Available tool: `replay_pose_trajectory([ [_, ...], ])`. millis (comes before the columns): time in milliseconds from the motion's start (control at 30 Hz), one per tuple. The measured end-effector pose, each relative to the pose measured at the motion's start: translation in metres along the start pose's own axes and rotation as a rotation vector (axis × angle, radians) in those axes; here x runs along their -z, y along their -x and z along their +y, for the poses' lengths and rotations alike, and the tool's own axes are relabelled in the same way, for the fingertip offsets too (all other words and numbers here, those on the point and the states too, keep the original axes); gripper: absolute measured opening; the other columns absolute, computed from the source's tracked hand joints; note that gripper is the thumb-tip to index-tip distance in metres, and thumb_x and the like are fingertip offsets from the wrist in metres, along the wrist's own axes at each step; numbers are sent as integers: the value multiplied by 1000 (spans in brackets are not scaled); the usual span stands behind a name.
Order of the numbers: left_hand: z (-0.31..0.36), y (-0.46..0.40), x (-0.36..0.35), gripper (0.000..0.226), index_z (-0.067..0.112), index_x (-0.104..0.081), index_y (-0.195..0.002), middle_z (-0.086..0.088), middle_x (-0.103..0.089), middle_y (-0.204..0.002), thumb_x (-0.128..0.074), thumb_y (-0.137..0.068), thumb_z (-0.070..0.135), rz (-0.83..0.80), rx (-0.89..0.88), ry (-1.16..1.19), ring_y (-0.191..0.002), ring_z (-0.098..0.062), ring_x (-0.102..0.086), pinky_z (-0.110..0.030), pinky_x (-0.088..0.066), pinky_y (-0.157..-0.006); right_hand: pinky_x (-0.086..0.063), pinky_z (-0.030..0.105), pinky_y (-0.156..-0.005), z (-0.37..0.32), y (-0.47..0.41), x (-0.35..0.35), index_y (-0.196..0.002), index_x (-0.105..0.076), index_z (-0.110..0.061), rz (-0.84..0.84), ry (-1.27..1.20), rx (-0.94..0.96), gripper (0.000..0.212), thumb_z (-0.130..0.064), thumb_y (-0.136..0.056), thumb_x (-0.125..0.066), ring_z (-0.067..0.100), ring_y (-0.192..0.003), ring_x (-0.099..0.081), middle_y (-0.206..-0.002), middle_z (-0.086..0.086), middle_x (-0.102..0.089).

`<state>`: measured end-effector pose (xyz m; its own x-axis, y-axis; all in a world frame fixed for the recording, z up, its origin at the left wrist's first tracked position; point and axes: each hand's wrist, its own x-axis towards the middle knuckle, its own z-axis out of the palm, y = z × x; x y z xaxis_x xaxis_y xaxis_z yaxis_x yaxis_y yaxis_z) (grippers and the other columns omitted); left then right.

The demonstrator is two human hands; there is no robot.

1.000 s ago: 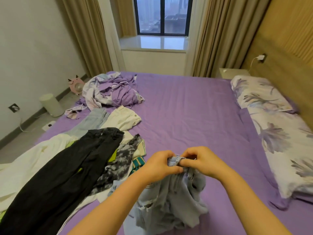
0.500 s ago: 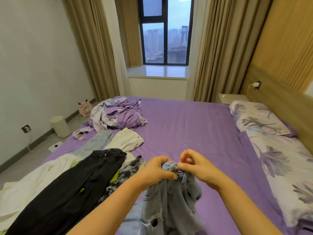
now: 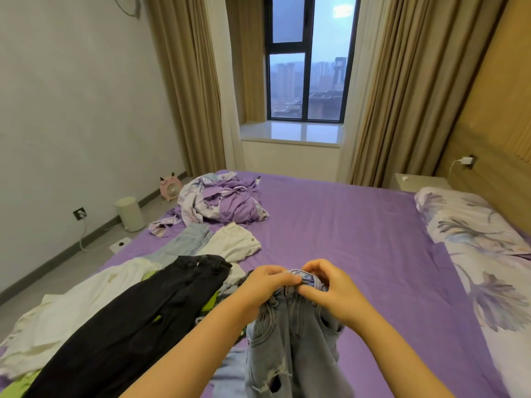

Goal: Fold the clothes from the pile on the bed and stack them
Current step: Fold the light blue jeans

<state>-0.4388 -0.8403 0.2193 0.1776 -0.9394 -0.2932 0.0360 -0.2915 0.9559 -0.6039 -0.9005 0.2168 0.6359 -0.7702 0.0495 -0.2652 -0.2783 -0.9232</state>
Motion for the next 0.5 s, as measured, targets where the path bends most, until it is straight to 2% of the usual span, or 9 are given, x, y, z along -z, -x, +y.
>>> replay_pose_trajectory([
  [167,-1,4,0,25,-1,-71,-96,-20,-72,-94,-71,-80,18,58,4,56,-86,-30,-68,-43,-56,-84,-50,22,-66,-6,1,-17,-95,-57,-22,100,-50,10,21,-5,-85,-64,9,-75,-58,-91,-2,-62],
  [267,-1,7,3,21,-2,-71,-92,-21,-71,-91,-70,-80,16,51,12,60,-82,-31,-67,-43,-54,-83,-53,23,-71,-7,1,-9,-98,-61,-18,-8,-127,-13,20,-3,-85,-66,10,-81,-63,-94,1,-67],
  [367,-4,12,10,14,6,-71,-83,-12,-70,-82,-71,-82,20,-47,-14,-26,-78,-24,-65,-38,-52,-80,-52,21,-71,-6,2,6,-102,-66,-16,-178,-193,-63,18,-9,-86,-69,10,-84,-67,-95,0,-72],
  [500,0,17,17,21,4,-72,-98,-8,-68,-90,-71,-85,21,-167,-84,-228,-85,-16,-60,-32,-47,-83,-50,16,-68,-3,-2,16,-97,-69,-20,-215,-75,-55,11,-15,-87,-68,7,-81,-68,-90,-3,-73],
])
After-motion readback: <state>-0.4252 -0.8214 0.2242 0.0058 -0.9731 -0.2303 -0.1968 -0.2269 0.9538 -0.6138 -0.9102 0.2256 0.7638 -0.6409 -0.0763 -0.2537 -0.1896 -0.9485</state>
